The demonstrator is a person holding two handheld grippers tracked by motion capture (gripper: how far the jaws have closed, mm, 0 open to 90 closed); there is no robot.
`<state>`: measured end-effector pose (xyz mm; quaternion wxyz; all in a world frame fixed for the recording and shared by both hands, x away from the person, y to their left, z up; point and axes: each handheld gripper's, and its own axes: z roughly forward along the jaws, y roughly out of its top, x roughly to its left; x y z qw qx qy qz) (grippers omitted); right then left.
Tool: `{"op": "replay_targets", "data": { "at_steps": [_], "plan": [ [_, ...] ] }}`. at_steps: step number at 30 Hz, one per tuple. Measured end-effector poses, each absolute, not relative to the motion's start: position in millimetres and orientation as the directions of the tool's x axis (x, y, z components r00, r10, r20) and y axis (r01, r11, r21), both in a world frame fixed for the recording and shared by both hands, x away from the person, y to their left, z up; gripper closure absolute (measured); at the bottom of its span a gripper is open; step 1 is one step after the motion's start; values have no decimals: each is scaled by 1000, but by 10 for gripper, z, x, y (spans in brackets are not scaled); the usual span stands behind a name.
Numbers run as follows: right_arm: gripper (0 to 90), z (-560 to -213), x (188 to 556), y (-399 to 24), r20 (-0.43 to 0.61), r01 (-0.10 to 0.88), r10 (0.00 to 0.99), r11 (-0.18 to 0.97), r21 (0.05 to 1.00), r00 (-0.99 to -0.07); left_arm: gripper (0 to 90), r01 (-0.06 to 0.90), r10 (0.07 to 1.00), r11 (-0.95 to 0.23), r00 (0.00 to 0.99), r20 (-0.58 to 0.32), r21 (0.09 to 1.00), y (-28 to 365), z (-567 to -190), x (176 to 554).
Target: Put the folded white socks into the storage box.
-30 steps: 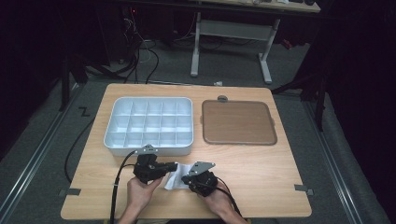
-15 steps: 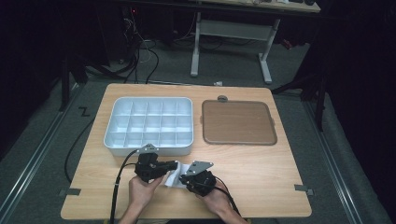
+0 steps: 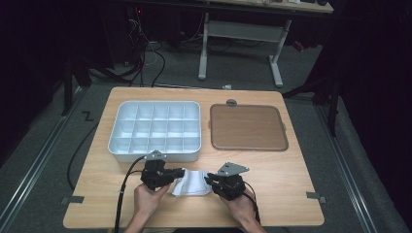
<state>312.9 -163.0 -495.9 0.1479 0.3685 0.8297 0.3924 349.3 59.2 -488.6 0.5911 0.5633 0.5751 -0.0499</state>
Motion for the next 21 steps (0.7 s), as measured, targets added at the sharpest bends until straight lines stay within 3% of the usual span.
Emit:
{"op": "replay_targets", "data": {
  "at_steps": [10,21],
  "plan": [
    [746,-5110,3214,-1653,82,556,751,407,725,-656,860,706,583,362,338,-739,608,583,-4876,3481],
    [765,-5186,3266,-1611,71,558,741,436,706,-668,860,703,570,362,353,-742,613,559,-4884,3481]
  ]
}}
